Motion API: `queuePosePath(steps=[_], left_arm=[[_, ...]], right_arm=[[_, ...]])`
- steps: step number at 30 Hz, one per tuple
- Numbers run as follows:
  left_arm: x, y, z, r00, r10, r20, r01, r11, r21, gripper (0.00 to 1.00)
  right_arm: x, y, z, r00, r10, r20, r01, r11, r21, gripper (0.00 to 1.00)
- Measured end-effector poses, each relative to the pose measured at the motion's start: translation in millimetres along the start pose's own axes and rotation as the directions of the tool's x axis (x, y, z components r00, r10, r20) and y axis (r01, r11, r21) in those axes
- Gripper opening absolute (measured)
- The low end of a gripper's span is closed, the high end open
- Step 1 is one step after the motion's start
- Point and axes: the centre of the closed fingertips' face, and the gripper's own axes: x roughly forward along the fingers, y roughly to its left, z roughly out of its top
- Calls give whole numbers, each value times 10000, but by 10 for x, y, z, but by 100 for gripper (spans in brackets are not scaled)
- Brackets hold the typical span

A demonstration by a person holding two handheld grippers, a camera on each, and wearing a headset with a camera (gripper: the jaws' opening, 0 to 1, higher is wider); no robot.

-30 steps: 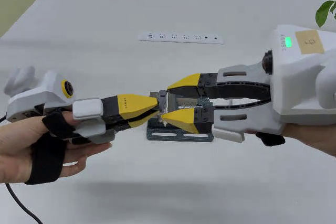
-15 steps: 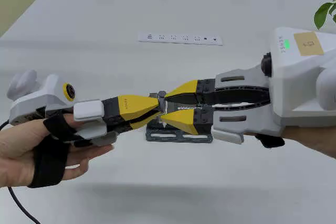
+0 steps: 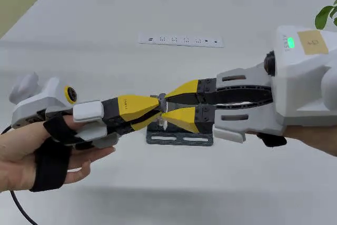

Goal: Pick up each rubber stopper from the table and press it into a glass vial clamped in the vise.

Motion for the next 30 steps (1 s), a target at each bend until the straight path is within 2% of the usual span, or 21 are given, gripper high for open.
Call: queuePosePath(steps=[12,23,30], left_arm=[[-6,-23,-2,9999,-150,-10,150,9999,-75,5],[-6,-18,-25,9997,-231,-127,230,9997,-111,5],[6,-48,-22,9993,-372,-6,372,9989,-278,5]], right_arm=[[-12,3,32,9998,217,-29,-217,9998,-16,7],[-25,42,48,9987,506,-31,-504,9978,424,7],[-40,22,68,9991,418,101,-424,9969,658,6]])
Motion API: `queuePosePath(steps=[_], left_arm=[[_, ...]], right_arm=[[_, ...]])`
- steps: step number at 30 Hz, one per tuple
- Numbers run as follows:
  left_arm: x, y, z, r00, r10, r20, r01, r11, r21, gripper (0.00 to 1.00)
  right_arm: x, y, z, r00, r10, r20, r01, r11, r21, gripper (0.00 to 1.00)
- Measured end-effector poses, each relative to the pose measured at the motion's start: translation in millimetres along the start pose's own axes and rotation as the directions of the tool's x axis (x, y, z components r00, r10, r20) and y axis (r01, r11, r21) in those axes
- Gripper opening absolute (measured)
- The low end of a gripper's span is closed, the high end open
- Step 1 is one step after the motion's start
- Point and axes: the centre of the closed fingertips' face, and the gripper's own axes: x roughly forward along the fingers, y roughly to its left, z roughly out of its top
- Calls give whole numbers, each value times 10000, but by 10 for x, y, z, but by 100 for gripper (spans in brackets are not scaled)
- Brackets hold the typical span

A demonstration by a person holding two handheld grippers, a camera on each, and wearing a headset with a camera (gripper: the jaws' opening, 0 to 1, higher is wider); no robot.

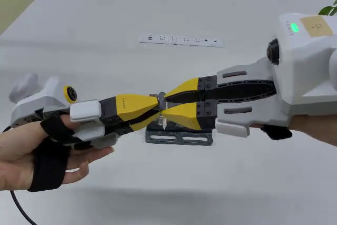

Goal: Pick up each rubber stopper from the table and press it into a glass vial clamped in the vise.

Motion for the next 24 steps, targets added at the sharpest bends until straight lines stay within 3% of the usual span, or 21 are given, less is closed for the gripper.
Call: queuePosePath(steps=[24], left_arm=[[2,27,47,9988,-159,459,172,9995,-277,4]], right_arm=[[4,-31,-4,9992,-408,20,407,9988,282,8]])
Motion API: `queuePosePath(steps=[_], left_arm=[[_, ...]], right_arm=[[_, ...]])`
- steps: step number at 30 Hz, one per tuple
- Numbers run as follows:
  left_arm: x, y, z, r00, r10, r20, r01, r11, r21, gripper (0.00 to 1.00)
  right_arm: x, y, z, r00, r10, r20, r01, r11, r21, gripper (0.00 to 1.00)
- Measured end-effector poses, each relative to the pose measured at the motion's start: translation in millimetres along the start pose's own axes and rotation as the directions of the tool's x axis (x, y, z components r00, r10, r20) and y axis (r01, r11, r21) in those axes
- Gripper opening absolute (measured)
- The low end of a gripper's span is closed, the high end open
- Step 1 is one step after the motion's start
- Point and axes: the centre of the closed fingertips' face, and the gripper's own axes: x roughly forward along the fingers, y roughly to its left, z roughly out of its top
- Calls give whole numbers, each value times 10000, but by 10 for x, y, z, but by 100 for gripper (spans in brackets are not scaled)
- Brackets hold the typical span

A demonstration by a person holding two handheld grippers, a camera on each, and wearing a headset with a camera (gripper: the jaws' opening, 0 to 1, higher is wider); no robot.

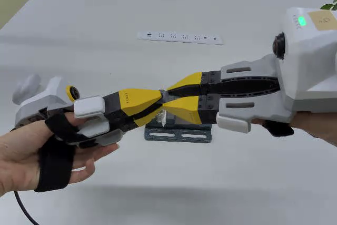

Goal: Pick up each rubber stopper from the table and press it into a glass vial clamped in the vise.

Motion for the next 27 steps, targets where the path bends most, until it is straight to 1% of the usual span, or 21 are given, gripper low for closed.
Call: queuePosePath(steps=[3,8,12,15,22,27], left_arm=[[-6,9,7,10000,-4,22,4,10000,-29,4],[-1,-1,-2,10000,-45,-57,45,10000,-23,4],[12,-22,-9,9999,-125,-82,125,9999,-9,4],[30,-46,-19,9998,-204,-92,204,9998,-21,4],[46,-41,-1,9997,-210,-80,210,9998,-52,5],[27,-40,-3,9998,-200,-98,199,9998,-71,5]], right_arm=[[6,2,-7,10000,-22,-42,22,9999,-99,8],[3,19,-1,9999,115,-50,-116,9998,-182,7],[-8,25,13,9997,223,-17,-223,9997,-62,7],[-26,14,16,9997,247,32,-247,9997,-38,7],[-53,-21,5,9998,201,26,-201,9997,-119,6],[-43,-7,2,9996,272,-16,-273,9993,-262,6]])
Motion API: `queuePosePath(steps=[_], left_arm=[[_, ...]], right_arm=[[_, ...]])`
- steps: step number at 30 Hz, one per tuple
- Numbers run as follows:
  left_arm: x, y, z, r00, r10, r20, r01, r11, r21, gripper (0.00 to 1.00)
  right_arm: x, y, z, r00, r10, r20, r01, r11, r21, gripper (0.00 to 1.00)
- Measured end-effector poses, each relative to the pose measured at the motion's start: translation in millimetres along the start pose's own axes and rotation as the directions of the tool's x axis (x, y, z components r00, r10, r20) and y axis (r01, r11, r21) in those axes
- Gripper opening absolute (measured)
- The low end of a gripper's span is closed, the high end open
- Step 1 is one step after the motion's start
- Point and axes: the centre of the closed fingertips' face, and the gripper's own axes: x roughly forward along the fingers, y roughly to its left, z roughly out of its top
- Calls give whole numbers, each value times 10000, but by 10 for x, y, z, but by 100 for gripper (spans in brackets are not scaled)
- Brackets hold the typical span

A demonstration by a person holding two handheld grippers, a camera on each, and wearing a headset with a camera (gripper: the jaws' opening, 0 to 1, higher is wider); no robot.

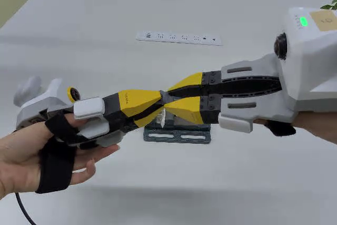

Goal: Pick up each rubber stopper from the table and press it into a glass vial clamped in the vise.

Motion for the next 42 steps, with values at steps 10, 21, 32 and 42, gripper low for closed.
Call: queuePosePath(steps=[10,21,32,42], left_arm=[[-23,-3,-15,9999,107,-35,-106,9996,256,5],[-50,-42,30,9999,57,88,-67,9925,1219,21],[-260,288,247,9677,2386,813,-2514,8893,3821,70],[-474,525,401,8994,4145,1388,-4212,7371,5285,97]], right_arm=[[34,14,-8,9998,163,-77,-164,9999,-10,6],[60,1,-82,9992,117,-381,-119,9999,-67,5],[40,-37,-291,9960,40,-888,-18,9997,251,5],[27,-41,-406,9935,98,-1135,-49,9991,432,5]])
